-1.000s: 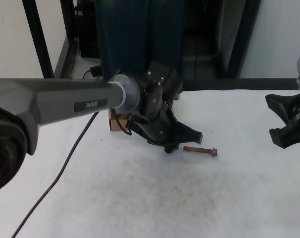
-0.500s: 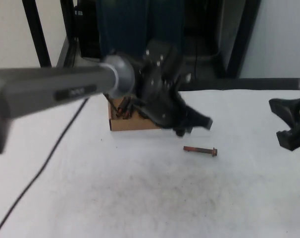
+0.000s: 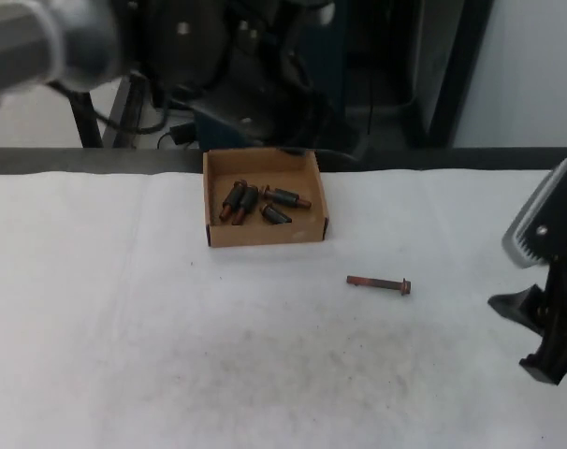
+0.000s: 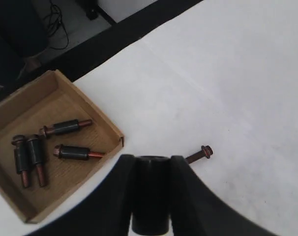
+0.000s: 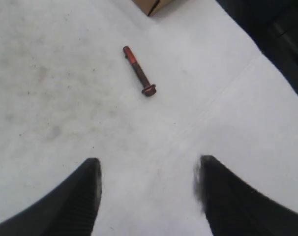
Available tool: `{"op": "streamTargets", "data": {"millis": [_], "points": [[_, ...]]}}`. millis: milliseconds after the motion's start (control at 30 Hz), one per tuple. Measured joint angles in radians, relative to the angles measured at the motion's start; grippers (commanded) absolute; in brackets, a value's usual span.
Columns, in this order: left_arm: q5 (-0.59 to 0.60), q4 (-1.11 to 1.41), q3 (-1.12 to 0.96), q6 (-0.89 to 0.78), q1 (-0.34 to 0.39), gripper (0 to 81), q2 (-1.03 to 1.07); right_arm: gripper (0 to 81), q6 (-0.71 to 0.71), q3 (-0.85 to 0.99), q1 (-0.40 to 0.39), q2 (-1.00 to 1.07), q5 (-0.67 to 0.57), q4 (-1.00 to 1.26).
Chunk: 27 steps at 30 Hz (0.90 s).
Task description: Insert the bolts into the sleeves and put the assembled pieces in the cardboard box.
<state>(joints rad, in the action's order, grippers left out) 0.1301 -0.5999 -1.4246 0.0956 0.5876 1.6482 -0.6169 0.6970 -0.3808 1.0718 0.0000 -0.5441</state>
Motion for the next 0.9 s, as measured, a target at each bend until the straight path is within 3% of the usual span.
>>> {"op": "streamTargets", "data": {"millis": [200, 500, 767, 900], "points": [[-0.021, 0.040, 0.174, 0.019, -0.006, 0.8, -0.164, 56.4, -0.010, 0.086, -0.016, 0.149, -0.031, -0.018], [-0.024, 0.282, 0.608, 0.017, -0.006, 0.8, -0.545, 56.4, -0.016, 0.199, -0.075, 0.341, -0.150, -0.025], [-0.024, 0.371, 0.819, 0.004, -0.010, 0.8, -0.727, 56.4, -0.250, 0.331, -0.104, 0.558, -0.103, -0.117], [-0.003, 0.376, 0.897, -0.052, -0.056, 0.8, -0.767, 56.4, -0.309, 0.437, -0.093, 0.673, -0.069, -0.128]]}}
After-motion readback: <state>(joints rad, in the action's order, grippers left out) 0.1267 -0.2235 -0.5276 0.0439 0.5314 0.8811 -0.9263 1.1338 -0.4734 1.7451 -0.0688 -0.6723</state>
